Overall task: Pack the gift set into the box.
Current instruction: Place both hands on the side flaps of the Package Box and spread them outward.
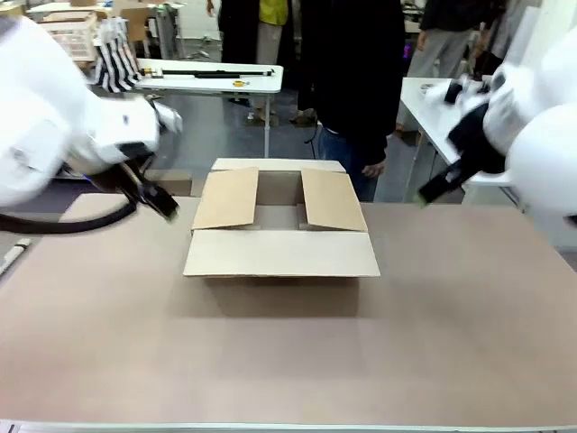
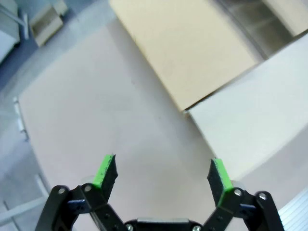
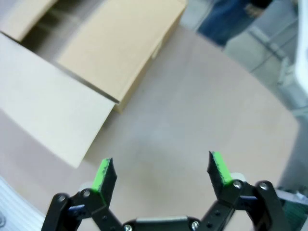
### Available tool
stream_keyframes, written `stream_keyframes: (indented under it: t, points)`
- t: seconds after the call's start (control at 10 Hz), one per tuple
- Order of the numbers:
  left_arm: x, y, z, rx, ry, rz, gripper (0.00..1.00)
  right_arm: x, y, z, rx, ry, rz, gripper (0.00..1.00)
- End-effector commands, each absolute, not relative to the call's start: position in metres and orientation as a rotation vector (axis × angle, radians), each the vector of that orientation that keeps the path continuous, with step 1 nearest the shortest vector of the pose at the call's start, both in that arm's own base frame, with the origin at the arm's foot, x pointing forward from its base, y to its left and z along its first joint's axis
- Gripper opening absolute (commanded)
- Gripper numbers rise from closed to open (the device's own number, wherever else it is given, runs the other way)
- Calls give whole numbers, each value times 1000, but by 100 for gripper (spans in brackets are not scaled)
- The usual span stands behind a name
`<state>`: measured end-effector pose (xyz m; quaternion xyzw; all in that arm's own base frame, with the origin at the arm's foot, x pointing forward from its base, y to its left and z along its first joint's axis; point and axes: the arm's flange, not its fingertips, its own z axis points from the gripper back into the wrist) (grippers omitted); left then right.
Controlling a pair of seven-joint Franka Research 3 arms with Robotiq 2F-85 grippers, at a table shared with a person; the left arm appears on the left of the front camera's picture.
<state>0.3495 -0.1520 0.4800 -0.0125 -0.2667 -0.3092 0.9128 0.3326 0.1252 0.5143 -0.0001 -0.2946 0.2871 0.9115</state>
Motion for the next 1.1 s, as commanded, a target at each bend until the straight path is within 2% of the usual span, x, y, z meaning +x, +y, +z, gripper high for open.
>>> stream_keyframes:
  t: [0.0,0.1,0.2,0.3,0.4,0.5,0.7,0.8,1.0]
  points:
    - [313,-153,529,-92,-784,-676,100,292,132,536,-78,-761,578,100]
    - [349,-152,480,-26,-549,-637,100,333,125,514,0,-607,592,100]
    - [349,-152,480,-26,-549,-637,100,333,125,514,0,-607,592,100]
    - [349,-152,480,-26,-549,-637,100,303,124,552,-22,-694,594,100]
    - [326,-152,516,-39,-625,-647,100,319,120,520,246,-524,603,100]
    - [329,-151,512,-371,-532,-751,100,322,111,515,472,-386,585,100]
    - [320,-129,531,-906,-364,-841,100,326,72,531,990,-332,266,100]
    - [318,-113,542,-1213,-337,-873,100,329,38,532,1171,-351,75,100]
    - [320,-78,535,-1436,-365,-838,100,323,-14,526,1433,-452,-132,100]
